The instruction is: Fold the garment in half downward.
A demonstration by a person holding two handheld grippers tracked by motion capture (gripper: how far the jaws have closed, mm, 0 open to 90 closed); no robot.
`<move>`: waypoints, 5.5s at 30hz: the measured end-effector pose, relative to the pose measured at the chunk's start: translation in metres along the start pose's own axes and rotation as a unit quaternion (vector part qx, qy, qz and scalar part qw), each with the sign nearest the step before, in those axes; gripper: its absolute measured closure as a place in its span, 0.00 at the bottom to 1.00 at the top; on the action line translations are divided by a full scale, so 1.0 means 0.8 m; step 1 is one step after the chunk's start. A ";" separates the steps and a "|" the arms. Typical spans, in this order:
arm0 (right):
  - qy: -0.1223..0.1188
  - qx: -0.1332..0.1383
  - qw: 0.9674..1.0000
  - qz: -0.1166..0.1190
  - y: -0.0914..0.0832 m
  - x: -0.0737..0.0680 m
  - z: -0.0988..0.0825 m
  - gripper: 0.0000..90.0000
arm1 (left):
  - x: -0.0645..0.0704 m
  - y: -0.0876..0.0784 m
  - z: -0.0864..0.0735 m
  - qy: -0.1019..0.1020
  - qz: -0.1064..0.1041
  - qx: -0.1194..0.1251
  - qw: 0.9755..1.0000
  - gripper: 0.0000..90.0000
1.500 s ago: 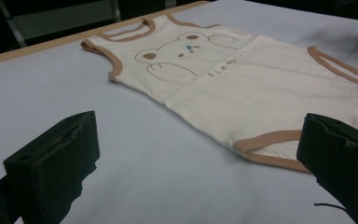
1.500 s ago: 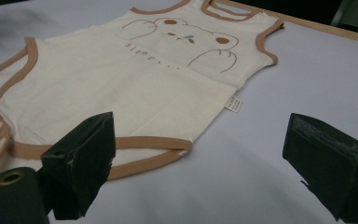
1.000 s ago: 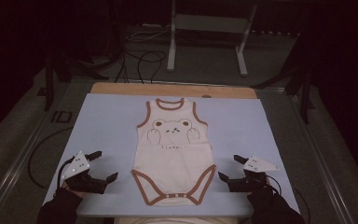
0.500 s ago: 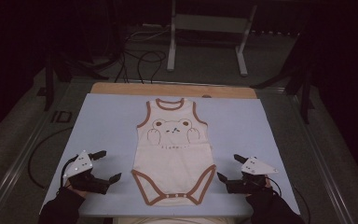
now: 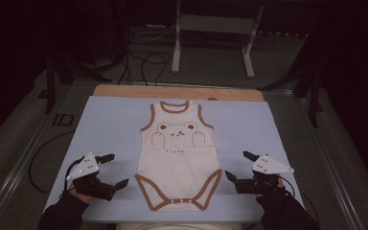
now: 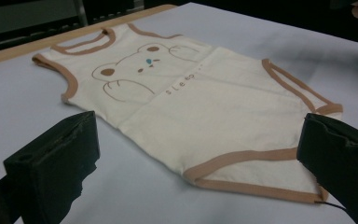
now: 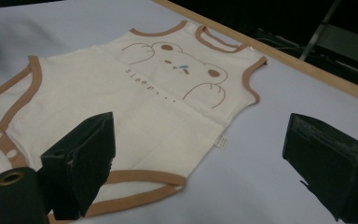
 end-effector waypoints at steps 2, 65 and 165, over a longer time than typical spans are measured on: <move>-0.008 -0.004 1.000 -0.004 -0.001 0.002 0.008 0.10 | 0.000 -0.002 0.005 -0.001 0.000 0.002 1.000 0.00; -0.009 -0.057 0.997 0.047 0.144 0.041 0.059 0.11 | -0.072 0.082 0.061 -0.035 0.025 -0.077 0.996 0.00; 0.005 -0.190 0.980 0.054 0.209 0.050 0.044 1.00 | -0.119 0.170 0.057 -0.081 0.055 -0.226 0.969 1.00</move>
Point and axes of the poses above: each handheld gripper's, and its own axes: y roughly forward along the jaws, z roughly out of its top, x roughly to its right, the point moved 1 cm from there along y, roughly forward along the jaws, and after that the axes turned 8 degrees about -z, right-handed, at the moved point
